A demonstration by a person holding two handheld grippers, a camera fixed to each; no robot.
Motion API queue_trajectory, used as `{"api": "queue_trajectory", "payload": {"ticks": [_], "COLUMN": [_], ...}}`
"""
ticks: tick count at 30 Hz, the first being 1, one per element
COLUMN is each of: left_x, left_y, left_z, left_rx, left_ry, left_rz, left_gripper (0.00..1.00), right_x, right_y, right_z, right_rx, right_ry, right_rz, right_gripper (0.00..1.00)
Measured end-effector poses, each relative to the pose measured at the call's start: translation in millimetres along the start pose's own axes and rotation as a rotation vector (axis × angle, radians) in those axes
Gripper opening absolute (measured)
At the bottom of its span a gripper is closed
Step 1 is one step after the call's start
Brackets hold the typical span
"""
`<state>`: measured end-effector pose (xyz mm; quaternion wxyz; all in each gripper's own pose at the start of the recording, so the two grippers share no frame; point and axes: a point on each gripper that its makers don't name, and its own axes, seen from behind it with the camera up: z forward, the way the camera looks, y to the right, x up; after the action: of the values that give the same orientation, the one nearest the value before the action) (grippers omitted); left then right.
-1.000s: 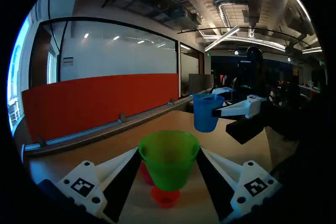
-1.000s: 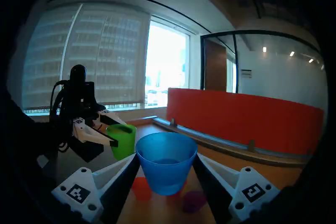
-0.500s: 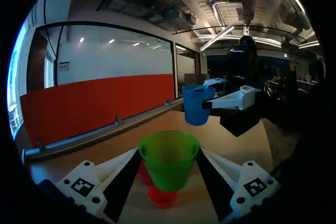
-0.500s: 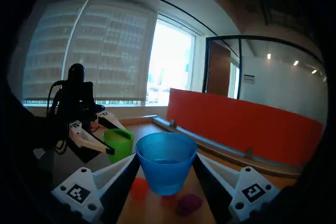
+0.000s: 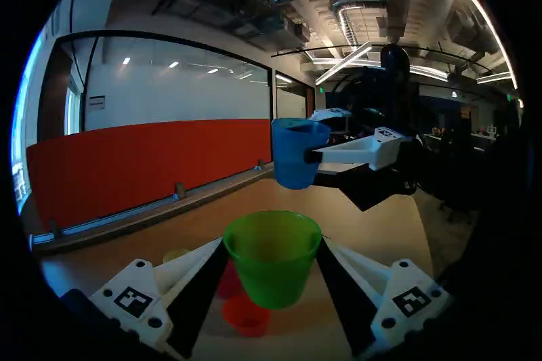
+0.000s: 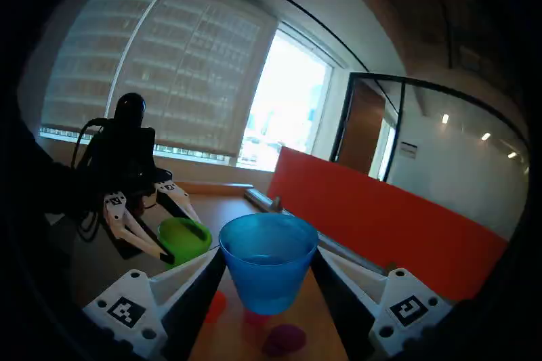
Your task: Pour water
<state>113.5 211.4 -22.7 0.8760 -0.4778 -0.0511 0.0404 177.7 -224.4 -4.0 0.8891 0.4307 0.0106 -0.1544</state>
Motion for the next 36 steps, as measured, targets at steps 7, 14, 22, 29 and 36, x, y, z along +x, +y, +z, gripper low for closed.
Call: {"api": "queue_trajectory", "payload": {"ticks": [7, 14, 22, 29, 36], "left_x": [-3.5, -5.4, -4.9, -4.1, -3.7], "left_y": [7.6, 12.1, 19.9, 26.1, 28.3], "left_z": [2.1, 4.1, 6.1, 7.0, 8.3], "left_rx": [-0.015, -0.025, -0.040, -0.052, -0.061], "left_ry": [0.004, 0.012, 0.023, 0.025, 0.031], "left_rz": [0.001, -0.006, -0.004, -0.002, -0.005], "left_gripper": [0.87, 0.87, 0.87, 0.87, 0.87], "right_x": [6.9, 15.3, 26.2, 28.6, 30.3], "right_y": [1.5, 1.8, 0.7, 2.1, -0.7], "right_z": [5.9, 11.6, 17.5, 22.9, 26.3], "right_rx": [0.000, 0.002, 0.005, 0.000, 0.003], "right_ry": [-0.006, -0.006, 0.001, -0.006, -0.013], "right_rz": [-0.088, -0.179, -0.283, -0.371, -0.463], "right_gripper": [0.89, 0.89, 0.89, 0.89, 0.89]}}
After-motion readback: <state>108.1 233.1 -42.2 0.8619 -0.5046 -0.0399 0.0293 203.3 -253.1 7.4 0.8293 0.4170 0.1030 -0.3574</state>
